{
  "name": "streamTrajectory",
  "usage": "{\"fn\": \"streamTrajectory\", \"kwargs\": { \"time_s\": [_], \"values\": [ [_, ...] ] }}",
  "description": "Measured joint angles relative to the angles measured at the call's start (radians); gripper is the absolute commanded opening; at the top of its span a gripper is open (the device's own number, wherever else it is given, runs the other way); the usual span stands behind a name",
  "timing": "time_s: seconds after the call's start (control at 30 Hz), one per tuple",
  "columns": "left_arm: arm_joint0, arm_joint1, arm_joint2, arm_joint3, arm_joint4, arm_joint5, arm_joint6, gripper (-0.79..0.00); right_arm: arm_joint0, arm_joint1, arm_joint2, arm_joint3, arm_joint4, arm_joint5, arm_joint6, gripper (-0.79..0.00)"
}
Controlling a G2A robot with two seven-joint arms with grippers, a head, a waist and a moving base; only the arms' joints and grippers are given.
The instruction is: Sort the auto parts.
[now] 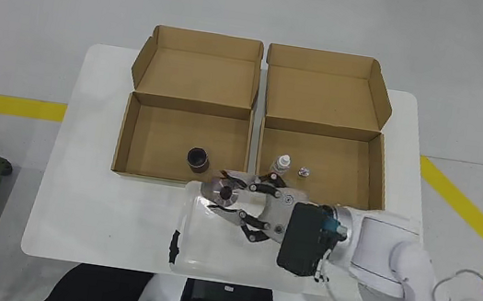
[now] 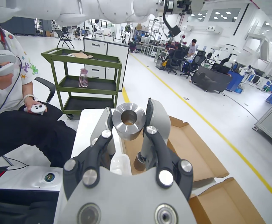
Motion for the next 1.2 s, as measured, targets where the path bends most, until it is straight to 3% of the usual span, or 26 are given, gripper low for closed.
{"fn": "streamTrajectory", "kwargs": {
  "time_s": [0.63,0.97,1.2],
  "values": [
    [0.0,0.0,0.0,0.0,0.0,0.0,0.0,0.0,0.06,-0.01,0.014,0.06,0.073,0.052,-0.144,-0.785],
    [0.0,0.0,0.0,0.0,0.0,0.0,0.0,0.0,0.118,-0.019,-0.039,0.172,0.115,0.03,-0.119,-0.785],
    [0.0,0.0,0.0,0.0,0.0,0.0,0.0,0.0,0.13,-0.025,-0.097,0.234,0.048,0.052,-0.08,-0.785]
  ]
}}
